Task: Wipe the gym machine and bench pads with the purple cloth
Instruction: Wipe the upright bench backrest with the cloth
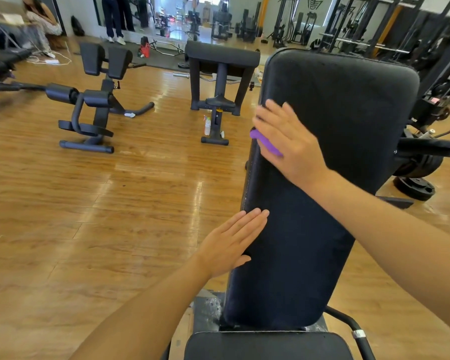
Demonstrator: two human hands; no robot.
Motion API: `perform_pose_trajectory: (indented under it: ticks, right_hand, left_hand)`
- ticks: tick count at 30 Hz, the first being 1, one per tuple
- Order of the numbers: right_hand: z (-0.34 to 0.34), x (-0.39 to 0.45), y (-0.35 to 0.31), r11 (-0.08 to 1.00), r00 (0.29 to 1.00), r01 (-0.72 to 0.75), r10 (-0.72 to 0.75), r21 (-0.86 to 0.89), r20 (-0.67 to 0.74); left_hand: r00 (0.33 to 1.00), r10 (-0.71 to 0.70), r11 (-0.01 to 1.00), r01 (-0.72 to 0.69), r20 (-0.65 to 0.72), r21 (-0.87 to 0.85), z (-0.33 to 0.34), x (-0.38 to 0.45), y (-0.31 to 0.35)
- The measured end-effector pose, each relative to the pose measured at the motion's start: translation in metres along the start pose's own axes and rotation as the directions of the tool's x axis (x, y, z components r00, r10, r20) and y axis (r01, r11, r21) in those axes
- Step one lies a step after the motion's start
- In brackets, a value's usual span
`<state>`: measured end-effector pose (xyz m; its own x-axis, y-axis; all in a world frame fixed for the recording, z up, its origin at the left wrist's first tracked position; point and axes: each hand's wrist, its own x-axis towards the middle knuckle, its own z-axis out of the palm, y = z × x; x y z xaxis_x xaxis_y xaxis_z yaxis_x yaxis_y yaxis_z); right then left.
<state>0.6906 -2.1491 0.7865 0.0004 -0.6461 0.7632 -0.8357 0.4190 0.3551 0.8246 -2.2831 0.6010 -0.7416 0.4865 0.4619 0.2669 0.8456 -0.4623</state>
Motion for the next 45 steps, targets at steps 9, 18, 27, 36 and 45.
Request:
perform_pose_trajectory:
  ticks: [9, 18, 27, 36, 45]
  right_hand:
    - [-0.001, -0.03, -0.012, 0.91, 0.87, 0.414, -0.402, 0.018, 0.287]
    - [0.011, -0.04, -0.037, 0.992, 0.994, -0.11, 0.111, 0.069, -0.002]
    - [0.004, -0.041, -0.027, 0.997, 0.995, 0.078, -0.077, -0.014, 0.058]
    - [0.011, -0.026, -0.022, 0.99, 0.988, -0.126, 0.13, 0.059, -0.081]
    - [0.014, -0.087, -0.044, 0.992, 0.994, -0.109, 0.11, 0.056, -0.015]
  left_hand:
    - [1.0, 0.018, 1.0, -0.018, 0.011, -0.001, 0.002, -0.001, -0.003]
    - [0.999, -0.011, 1.0, 0.011, 0.036, 0.009, -0.002, -0.002, 0.001]
    - [0.998, -0.034, 0.999, 0.034, 0.055, 0.005, -0.004, -0.002, 0.003]
    - [0.996, -0.022, 0.999, 0.024, 0.088, -0.021, -0.006, -0.003, 0.002]
    - [0.995, -0.047, 0.998, 0.05, 0.09, -0.038, -0.008, -0.003, 0.006]
